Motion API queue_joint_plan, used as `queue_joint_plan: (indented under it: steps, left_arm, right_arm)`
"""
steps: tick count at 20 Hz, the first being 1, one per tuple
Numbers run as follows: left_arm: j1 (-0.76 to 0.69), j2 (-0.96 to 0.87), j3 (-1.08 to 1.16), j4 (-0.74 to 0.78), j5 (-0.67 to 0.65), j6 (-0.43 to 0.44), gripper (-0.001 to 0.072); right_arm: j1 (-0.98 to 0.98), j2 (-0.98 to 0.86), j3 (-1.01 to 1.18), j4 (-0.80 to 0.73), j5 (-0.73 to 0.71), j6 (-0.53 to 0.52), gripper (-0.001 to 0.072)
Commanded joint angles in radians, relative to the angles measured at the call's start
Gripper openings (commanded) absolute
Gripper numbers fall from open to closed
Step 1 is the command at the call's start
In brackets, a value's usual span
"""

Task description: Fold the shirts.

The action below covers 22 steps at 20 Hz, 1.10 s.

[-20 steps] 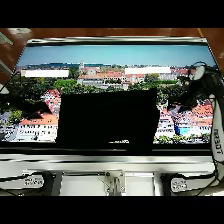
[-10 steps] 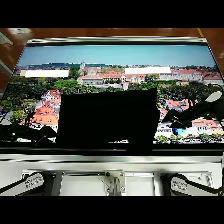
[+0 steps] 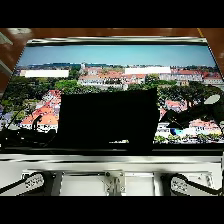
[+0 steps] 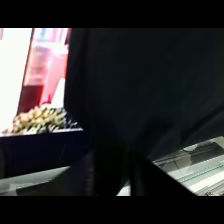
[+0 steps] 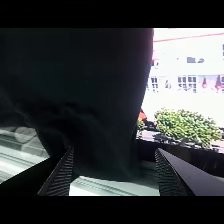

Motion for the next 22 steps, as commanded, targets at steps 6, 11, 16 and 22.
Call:
queue_joint_plan:
  steps: [6, 11, 16, 22]
  left_arm:
    - [-0.003, 0.001, -0.007, -0.043, -0.010, 0.018, 0.0042]
    - [-0.003, 0.001, -0.007, -0.059, -0.011, 0.018, 0.0042]
    - [-0.003, 0.001, -0.007, -0.072, -0.010, 0.022, 0.0042]
    - [-0.003, 0.009, 0.021, -0.076, -0.014, 0.071, 0.0041]
  right_arm:
    - [0.001, 0.001, -0.200, 0.085, -0.048, -0.027, 0.0637]
    - [0.001, 0.001, -0.363, 0.149, -0.161, -0.097, 0.0636]
    - [0.161, 0.001, -0.380, 0.140, -0.290, -0.117, 0.0385]
    - [0.189, 0.062, -0.265, 0.132, -0.155, -0.146, 0.0080]
